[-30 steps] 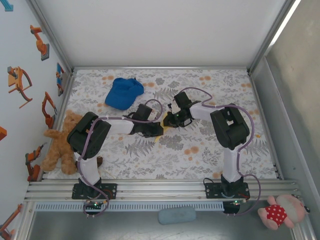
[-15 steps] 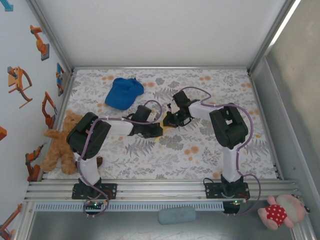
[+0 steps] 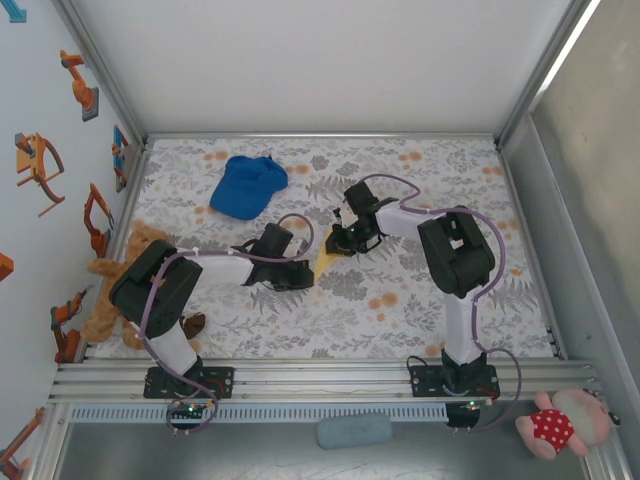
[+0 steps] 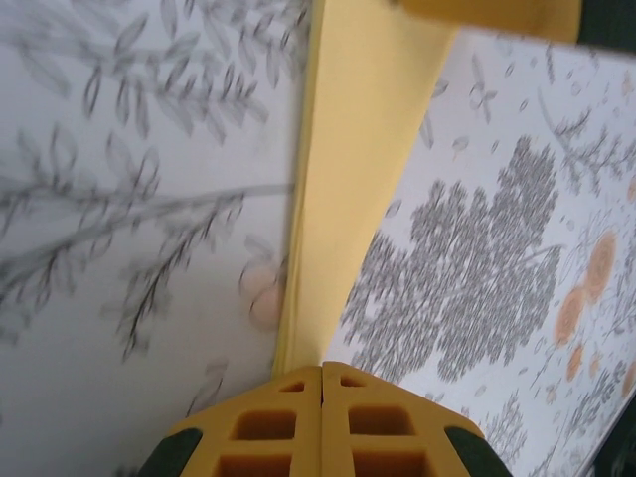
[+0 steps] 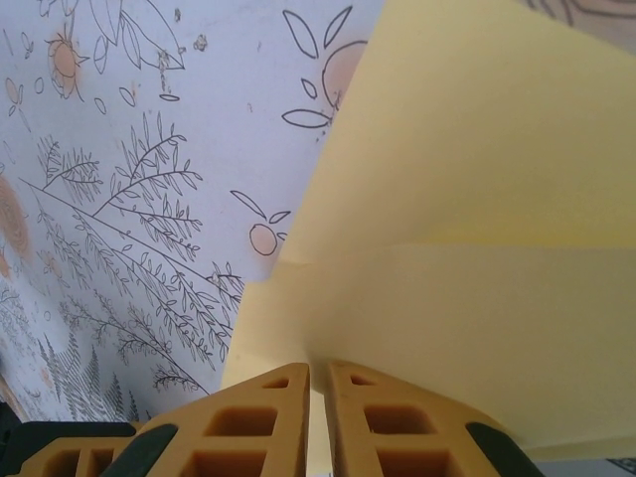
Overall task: Fold a paper plane with a square sheet of paper (pick it up from the middle)
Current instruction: Fold the wing for the fifth time at the center of the table.
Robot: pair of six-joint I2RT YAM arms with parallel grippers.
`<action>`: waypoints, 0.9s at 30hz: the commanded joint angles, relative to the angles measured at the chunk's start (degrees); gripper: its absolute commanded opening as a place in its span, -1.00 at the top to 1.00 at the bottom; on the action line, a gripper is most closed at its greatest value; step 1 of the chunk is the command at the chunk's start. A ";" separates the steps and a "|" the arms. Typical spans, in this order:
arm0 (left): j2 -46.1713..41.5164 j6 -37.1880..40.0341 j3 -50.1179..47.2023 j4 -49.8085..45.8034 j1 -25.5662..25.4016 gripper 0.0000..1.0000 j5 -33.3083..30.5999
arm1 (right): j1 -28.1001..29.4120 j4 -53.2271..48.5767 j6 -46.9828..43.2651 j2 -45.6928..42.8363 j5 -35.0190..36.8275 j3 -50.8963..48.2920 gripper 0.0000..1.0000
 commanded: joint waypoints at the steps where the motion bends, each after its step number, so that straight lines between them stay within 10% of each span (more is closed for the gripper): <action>1: -3.23 0.98 -2.35 -10.93 -0.54 0.96 -2.21 | -0.38 -3.90 -0.66 1.88 6.58 -1.29 0.72; 8: -10.38 1.25 2.13 -10.52 -1.06 0.91 -4.47 | 0.15 -3.58 0.02 0.44 5.88 -1.79 0.72; 27: 7.57 -5.16 11.65 0.72 -0.19 0.91 -4.64 | 0.07 -2.85 1.92 0.64 5.69 -1.44 0.75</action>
